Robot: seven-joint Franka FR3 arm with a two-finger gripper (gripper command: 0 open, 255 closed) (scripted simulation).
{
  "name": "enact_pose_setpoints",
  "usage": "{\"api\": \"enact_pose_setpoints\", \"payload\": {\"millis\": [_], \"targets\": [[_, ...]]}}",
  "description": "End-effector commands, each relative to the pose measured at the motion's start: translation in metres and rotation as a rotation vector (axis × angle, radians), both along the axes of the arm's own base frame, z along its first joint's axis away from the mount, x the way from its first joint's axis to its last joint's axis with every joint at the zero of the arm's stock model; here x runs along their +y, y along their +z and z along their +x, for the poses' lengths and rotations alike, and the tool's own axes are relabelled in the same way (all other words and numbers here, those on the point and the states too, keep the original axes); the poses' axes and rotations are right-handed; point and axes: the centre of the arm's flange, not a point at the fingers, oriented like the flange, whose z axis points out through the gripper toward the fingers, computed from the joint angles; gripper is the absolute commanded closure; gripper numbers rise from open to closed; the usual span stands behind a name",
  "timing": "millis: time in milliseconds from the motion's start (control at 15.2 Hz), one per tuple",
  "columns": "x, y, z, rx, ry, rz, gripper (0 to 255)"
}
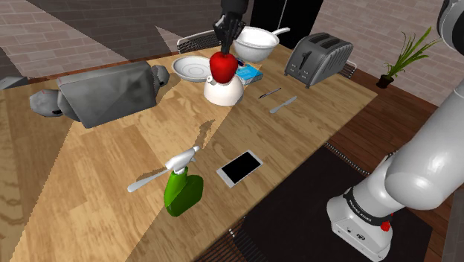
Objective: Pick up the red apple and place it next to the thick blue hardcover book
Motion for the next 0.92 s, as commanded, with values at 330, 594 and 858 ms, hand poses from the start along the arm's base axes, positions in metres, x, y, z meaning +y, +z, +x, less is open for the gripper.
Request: {"api": "enact_pose_setpoints", "payload": {"millis": [330, 594, 858], "targets": [[-0.092, 0.001, 0.009, 0.000, 0.002, 0.000, 255], [-0.145, 0.002, 0.015, 0.000, 0.002, 0.000, 255], [-0.197, 0.002, 0.021, 0.000, 0.002, 0.000, 255]]}}
